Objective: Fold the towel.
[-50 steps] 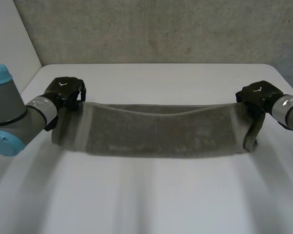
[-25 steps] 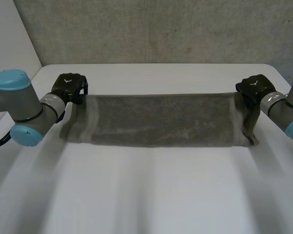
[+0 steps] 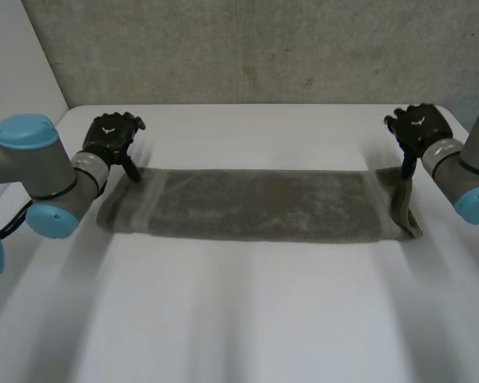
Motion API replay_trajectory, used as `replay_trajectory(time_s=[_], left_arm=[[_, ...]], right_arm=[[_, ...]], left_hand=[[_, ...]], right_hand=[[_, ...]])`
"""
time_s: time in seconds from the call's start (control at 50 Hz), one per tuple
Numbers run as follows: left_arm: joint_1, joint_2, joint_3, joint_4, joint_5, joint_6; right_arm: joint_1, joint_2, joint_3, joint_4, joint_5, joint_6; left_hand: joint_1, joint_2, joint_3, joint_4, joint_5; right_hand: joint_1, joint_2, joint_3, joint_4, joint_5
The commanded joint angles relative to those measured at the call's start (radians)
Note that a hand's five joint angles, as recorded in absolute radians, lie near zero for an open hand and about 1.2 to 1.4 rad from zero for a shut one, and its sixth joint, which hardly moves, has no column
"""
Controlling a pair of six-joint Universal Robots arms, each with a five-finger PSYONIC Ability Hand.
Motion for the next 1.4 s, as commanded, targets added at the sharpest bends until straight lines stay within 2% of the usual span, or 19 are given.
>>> replay_trajectory(time_s=[0.02,0.06,0.08,0.12,0.22,0.38,0.5,0.54,0.56,0.6,0.62,0.64,0.66,0.74,0.94,1.04,1.16,1.32,1.4], left_arm=[[0.001,0.156,-0.129,0.005,-0.042,-0.013],[-0.001,0.257,-0.224,0.002,-0.046,-0.045],[-0.001,0.257,-0.224,0.002,-0.046,-0.045],[-0.001,0.314,-0.282,0.005,-0.046,-0.071],[-0.004,0.509,-0.513,0.019,-0.043,-0.195],[-0.037,0.593,-0.739,0.128,-0.043,-0.313],[-0.041,0.581,-0.809,0.185,-0.046,-0.312],[-0.042,0.575,-0.818,0.186,-0.048,-0.31],[-0.042,0.575,-0.818,0.186,-0.048,-0.31],[-0.041,0.566,-0.821,0.191,-0.049,-0.316],[-0.041,0.566,-0.821,0.191,-0.049,-0.316],[-0.041,0.564,-0.819,0.192,-0.049,-0.316],[-0.041,0.564,-0.819,0.192,-0.049,-0.316],[-0.034,0.558,-0.818,0.191,-0.051,-0.318],[-0.024,0.567,-0.85,0.199,-0.048,-0.323],[-0.022,0.567,-0.851,0.2,-0.048,-0.323],[-0.022,0.566,-0.851,0.2,-0.048,-0.323],[-0.022,0.561,-0.851,0.2,-0.048,-0.323],[-0.022,0.561,-0.851,0.2,-0.048,-0.323]], right_arm=[[-0.001,-0.172,0.133,-0.01,-0.005,0.122],[-0.006,-0.277,0.246,-0.01,-0.011,0.151],[-0.006,-0.278,0.246,-0.01,-0.011,0.151],[-0.009,-0.382,0.365,-0.015,-0.022,0.154],[-0.009,-0.486,0.528,-0.013,-0.049,0.148],[-0.009,-0.476,0.679,-0.016,-0.049,0.138],[-0.018,-0.388,0.717,-0.059,-0.052,0.107],[-0.027,-0.375,0.728,-0.09,-0.052,0.102],[-0.027,-0.374,0.728,-0.09,-0.052,0.102],[-0.05,-0.352,0.751,-0.163,-0.059,0.101],[-0.05,-0.351,0.751,-0.164,-0.059,0.101],[-0.056,-0.348,0.757,-0.199,-0.062,0.098],[-0.061,-0.347,0.766,-0.231,-0.063,0.092],[-0.061,-0.33,0.774,-0.282,-0.065,0.073],[-0.07,-0.278,0.776,-0.305,-0.06,-0.011],[-0.075,-0.258,0.768,-0.308,-0.062,-0.024],[-0.078,-0.238,0.76,-0.306,-0.063,-0.025],[-0.129,-0.244,0.754,-0.306,-0.063,-0.039],[-0.152,-0.246,0.745,-0.306,-0.063,-0.048]], left_hand=[[-0.074,-0.068,-0.069,-0.076,-0.041],[-0.077,-0.07,-0.072,-0.079,-0.044],[-0.077,-0.071,-0.072,-0.079,-0.044],[-0.074,-0.068,-0.069,-0.076,-0.041],[-0.074,-0.068,-0.069,-0.076,-0.041],[-0.074,-0.068,-0.069,-0.076,-0.041],[0.017,0.023,0.022,0.015,0.05],[0.239,0.245,0.243,0.236,0.271],[0.24,0.247,0.245,0.238,0.273],[0.713,0.72,0.718,0.711,0.746],[0.716,0.722,0.72,0.714,0.749],[0.858,0.865,0.863,0.856,0.891],[0.86,0.866,0.864,0.857,0.893],[1.126,1.132,1.131,1.124,1.159],[1.118,1.124,1.123,1.116,1.151],[1.068,1.074,1.073,1.066,1.101],[0.848,0.854,0.853,0.846,0.881],[0.645,0.652,0.65,0.643,0.678],[0.587,0.593,0.591,0.585,0.62]], right_hand=[[-0.063,-0.07,-0.078,-0.082,-0.058],[-0.063,-0.07,-0.078,-0.082,-0.058],[-0.063,-0.07,-0.078,-0.082,-0.058],[-0.063,-0.07,-0.078,-0.082,-0.058],[-0.063,-0.07,-0.078,-0.082,-0.058],[-0.063,-0.07,-0.078,-0.082,-0.058],[-0.063,-0.07,-0.078,-0.082,-0.058],[-0.063,-0.07,-0.078,-0.082,-0.058],[-0.063,-0.07,-0.078,-0.082,-0.058],[-0.063,-0.07,-0.078,-0.082,-0.058],[-0.063,-0.07,-0.078,-0.082,-0.058],[-0.063,-0.07,-0.078,-0.082,-0.058],[-0.047,-0.054,-0.062,-0.067,-0.042],[0.058,0.051,0.044,0.039,0.063],[0.188,0.181,0.173,0.169,0.193],[0.428,0.421,0.414,0.409,0.433],[0.578,0.572,0.564,0.559,0.583],[1.141,1.134,1.127,1.122,1.146],[1.158,1.152,1.144,1.139,1.164]])
